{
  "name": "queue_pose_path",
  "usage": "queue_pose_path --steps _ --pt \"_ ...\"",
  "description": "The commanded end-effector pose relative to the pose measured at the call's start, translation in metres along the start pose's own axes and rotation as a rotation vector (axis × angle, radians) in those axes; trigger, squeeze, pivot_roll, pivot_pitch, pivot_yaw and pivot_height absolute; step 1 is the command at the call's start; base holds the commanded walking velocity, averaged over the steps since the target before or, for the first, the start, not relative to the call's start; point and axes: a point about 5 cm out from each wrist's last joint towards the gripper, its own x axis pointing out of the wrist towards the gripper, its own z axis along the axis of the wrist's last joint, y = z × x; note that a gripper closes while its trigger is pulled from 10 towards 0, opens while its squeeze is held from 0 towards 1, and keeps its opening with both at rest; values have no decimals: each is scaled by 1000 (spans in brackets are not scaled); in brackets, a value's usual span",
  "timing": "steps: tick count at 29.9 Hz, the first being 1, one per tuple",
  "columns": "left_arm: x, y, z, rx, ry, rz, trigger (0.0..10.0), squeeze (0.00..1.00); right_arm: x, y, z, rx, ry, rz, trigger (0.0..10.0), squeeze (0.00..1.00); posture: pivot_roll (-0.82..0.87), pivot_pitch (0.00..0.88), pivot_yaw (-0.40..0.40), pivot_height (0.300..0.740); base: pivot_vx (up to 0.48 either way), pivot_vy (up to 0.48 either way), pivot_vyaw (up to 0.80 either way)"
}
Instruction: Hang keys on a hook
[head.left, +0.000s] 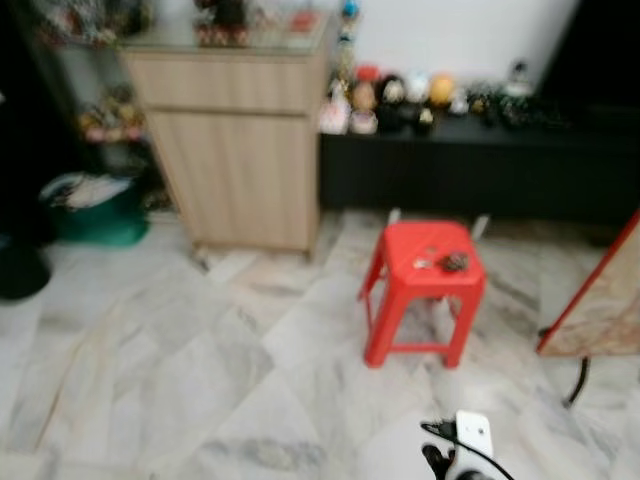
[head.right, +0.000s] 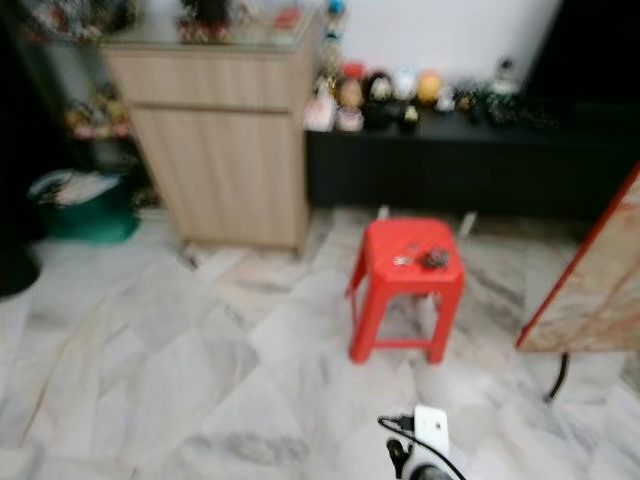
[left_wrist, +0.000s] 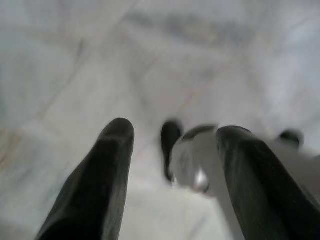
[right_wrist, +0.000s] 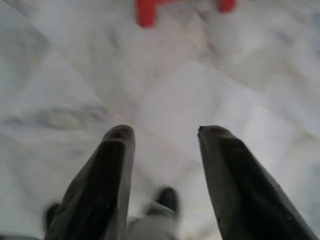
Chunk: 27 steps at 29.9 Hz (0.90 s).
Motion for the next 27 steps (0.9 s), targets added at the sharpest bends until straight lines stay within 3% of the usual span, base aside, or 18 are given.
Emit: queue_pose_path --steps 1,27 --pt "-4 8 -11 -7 34 17 10000 0 3 8 11 7 -32 18 10000 0 61 0 -21 729 304 0 0" --pt "-4 8 -9 -1 32 11 10000 0 3 10 13 10 -35 21 10000 0 43 0 -6 729 312 0 0"
